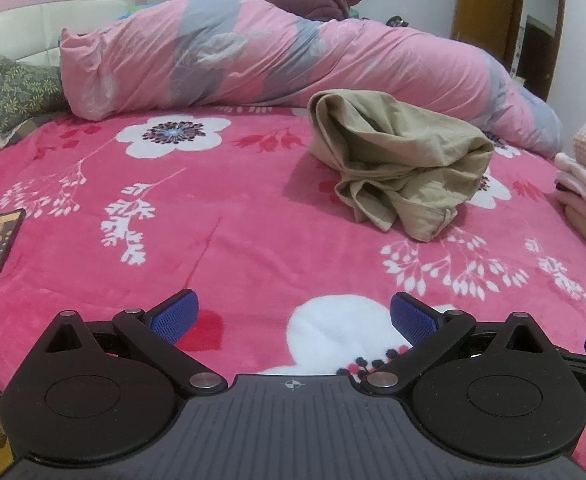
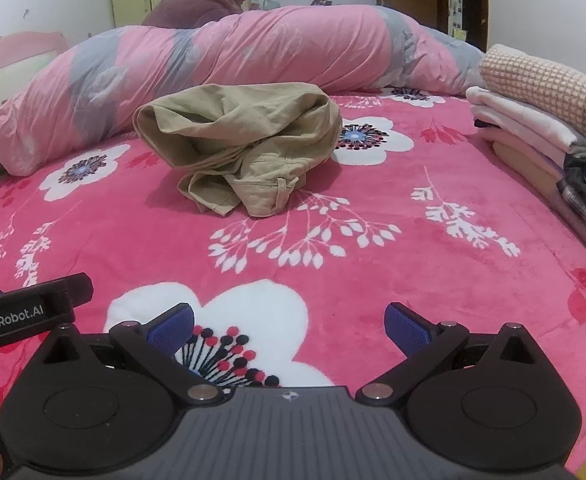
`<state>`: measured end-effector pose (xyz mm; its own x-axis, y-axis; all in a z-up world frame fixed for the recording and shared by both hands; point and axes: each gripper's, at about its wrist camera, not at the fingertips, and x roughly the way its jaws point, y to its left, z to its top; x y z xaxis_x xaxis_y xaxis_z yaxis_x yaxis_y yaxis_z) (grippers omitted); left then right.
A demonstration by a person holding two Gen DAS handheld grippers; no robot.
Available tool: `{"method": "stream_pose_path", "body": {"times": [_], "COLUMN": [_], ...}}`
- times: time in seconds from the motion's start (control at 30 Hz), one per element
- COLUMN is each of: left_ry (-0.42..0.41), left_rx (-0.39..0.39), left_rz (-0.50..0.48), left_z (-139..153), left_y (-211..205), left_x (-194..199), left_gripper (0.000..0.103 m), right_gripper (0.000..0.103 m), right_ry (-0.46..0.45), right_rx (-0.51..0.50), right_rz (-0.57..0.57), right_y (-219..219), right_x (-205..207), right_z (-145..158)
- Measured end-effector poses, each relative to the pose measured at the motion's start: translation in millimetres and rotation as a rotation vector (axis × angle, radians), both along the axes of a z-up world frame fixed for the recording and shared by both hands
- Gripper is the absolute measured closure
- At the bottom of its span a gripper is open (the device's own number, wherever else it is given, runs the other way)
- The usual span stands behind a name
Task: Fold clothes
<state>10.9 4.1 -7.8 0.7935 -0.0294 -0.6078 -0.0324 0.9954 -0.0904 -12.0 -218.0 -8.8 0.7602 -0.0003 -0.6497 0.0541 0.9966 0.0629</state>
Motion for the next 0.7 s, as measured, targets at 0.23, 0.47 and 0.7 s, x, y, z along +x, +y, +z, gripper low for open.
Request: {"method": "stream_pose_path", "body": {"times": [0.23, 0.47, 0.7], "left_ry": [0.004, -0.002, 0.004], "left_rx": [0.000, -0.007, -0.008], "left_rz": [-0.008, -0.006, -0.003], "left_z": [-1.8, -1.9, -2.8], "left_y": [-0.6, 1.0, 3.1], "left_x": [0.3, -0.2, 0.4], "left_gripper": [0.000, 0.000, 0.000], "right_gripper": [0.000, 0.000, 0.000], "right_ry": [0.007, 0.006, 0.007], "right_rx": [0.007, 0.000, 0.000], "right_rz": [0.001, 0.001, 0.007], "right_y": [2.5, 4.4, 6.5], "right_x": [-0.4, -0.4, -1.0], "right_z": [0.5, 0.1, -0.2]}}
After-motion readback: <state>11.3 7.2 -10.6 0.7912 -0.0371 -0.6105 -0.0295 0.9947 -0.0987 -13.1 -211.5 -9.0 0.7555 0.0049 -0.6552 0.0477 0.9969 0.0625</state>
